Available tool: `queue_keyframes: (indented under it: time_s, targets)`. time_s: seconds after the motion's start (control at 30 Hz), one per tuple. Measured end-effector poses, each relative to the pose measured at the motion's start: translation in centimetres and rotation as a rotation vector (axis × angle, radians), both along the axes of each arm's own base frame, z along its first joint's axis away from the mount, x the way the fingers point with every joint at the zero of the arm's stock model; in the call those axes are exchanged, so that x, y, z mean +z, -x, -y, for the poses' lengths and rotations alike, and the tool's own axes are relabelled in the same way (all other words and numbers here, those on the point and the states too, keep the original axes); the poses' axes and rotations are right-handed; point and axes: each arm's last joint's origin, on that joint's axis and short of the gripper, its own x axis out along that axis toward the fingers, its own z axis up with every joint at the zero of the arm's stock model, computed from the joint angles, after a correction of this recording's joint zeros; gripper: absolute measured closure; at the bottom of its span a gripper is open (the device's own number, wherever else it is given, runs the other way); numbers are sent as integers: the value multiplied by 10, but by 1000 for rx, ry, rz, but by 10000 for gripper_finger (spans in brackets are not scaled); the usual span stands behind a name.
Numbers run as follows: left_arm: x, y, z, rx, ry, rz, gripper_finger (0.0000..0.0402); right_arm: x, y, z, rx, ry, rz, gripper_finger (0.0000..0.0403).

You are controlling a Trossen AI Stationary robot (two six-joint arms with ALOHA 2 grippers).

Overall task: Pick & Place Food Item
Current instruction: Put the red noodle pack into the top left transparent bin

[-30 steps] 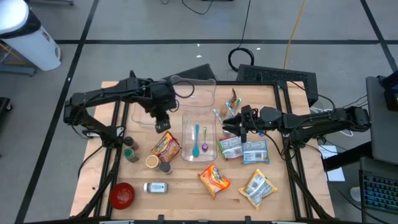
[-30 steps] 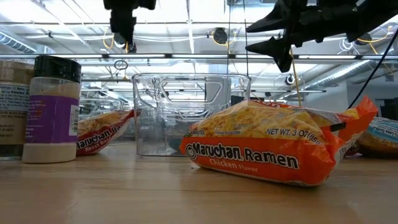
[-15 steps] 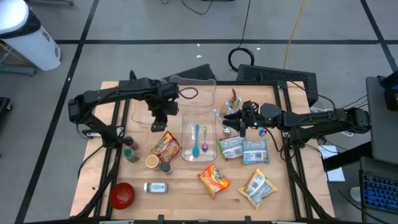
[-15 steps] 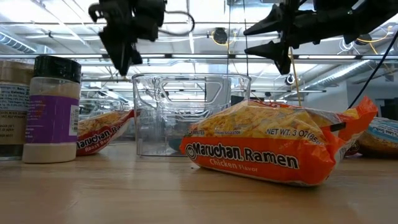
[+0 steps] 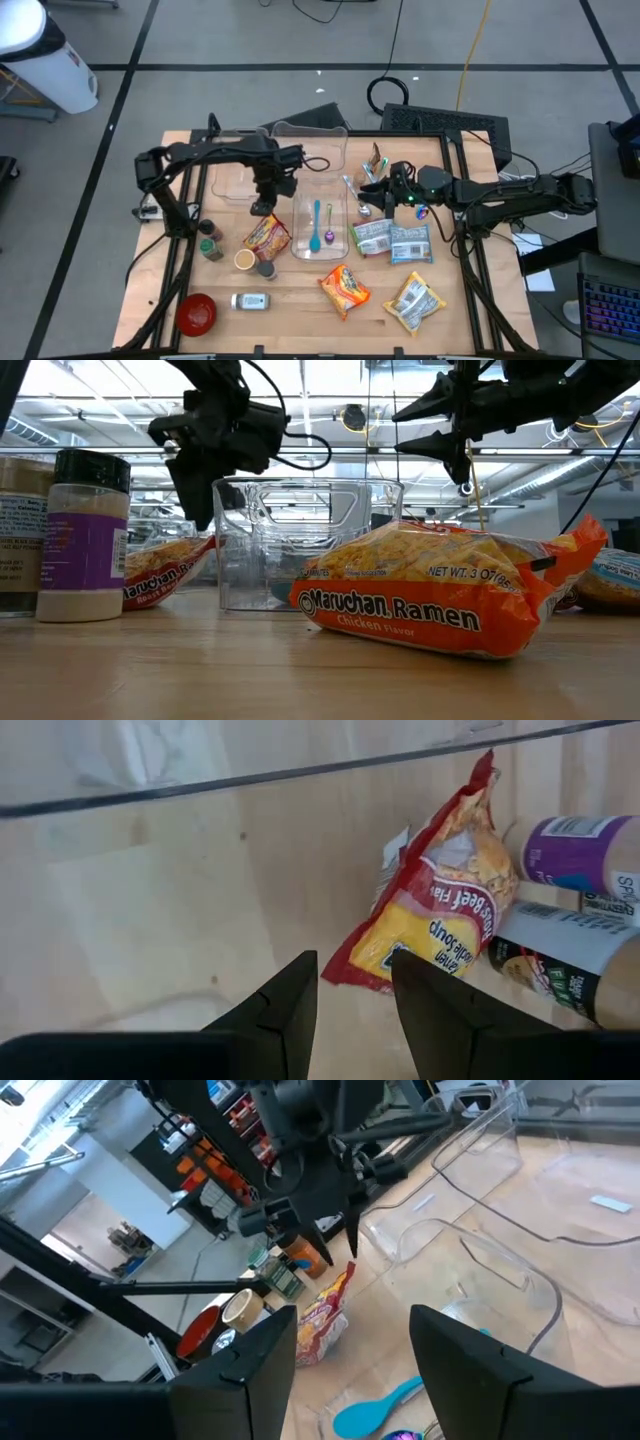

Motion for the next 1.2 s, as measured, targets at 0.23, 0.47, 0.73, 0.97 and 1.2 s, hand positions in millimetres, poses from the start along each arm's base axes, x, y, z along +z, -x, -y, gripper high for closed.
queue_keyframes:
  time_s: [0.23,0.47,0.73,0.97,1.2]
  targets:
    - [-9,-7,11,-58,17,-21,266,-4,2,8,-16,-10,-37,216]
    - [-16,-15,20,-104,-1,-14,266,-4,4,20,5,-8,-42,216]
    - [-32,-21,20,-97,1,-75,266,-5,6,25,25,-13,-46,216]
    - [-34,-21,20,-96,1,-90,270,-5,6,25,29,-13,-53,216]
    - [-34,-20,20,-83,1,-103,368,-6,6,25,31,-3,-57,216]
